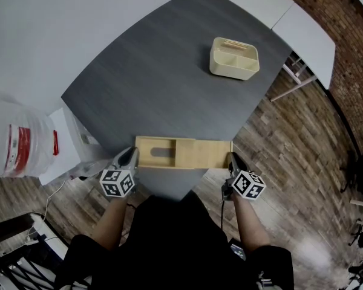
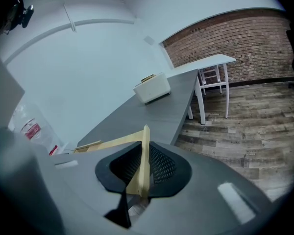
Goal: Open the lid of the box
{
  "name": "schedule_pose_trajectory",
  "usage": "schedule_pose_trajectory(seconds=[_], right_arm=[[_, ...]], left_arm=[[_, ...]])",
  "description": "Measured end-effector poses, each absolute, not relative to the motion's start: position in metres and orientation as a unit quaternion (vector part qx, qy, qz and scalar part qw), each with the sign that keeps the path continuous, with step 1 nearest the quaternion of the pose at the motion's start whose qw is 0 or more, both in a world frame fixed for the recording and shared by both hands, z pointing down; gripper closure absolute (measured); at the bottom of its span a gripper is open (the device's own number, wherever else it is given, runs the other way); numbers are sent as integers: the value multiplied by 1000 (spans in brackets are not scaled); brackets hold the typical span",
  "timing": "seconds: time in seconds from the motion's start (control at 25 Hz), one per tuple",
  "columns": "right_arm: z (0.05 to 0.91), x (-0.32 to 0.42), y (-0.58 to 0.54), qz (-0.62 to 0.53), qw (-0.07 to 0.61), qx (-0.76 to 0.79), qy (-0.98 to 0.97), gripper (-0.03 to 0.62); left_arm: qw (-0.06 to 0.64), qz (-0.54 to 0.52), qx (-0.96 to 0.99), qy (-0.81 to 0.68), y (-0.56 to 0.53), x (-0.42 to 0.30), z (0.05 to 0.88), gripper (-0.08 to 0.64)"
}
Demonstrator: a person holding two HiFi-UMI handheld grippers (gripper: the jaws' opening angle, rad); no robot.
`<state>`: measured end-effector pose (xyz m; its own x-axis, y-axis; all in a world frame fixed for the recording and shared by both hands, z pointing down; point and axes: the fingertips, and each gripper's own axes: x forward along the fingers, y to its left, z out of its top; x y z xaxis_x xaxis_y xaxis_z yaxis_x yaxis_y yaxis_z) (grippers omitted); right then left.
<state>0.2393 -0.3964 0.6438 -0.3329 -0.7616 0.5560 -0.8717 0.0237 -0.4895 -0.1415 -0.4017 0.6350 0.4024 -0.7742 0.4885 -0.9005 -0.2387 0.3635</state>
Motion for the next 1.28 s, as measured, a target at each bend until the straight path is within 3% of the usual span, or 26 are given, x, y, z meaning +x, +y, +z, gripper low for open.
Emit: schedule_pose_trajectory(seconds=[1.28], right_arm=[[640,282,-398,370,88,616,-690,549]], left_arm=[[307,100,776,-543,-403,-142,634,520]])
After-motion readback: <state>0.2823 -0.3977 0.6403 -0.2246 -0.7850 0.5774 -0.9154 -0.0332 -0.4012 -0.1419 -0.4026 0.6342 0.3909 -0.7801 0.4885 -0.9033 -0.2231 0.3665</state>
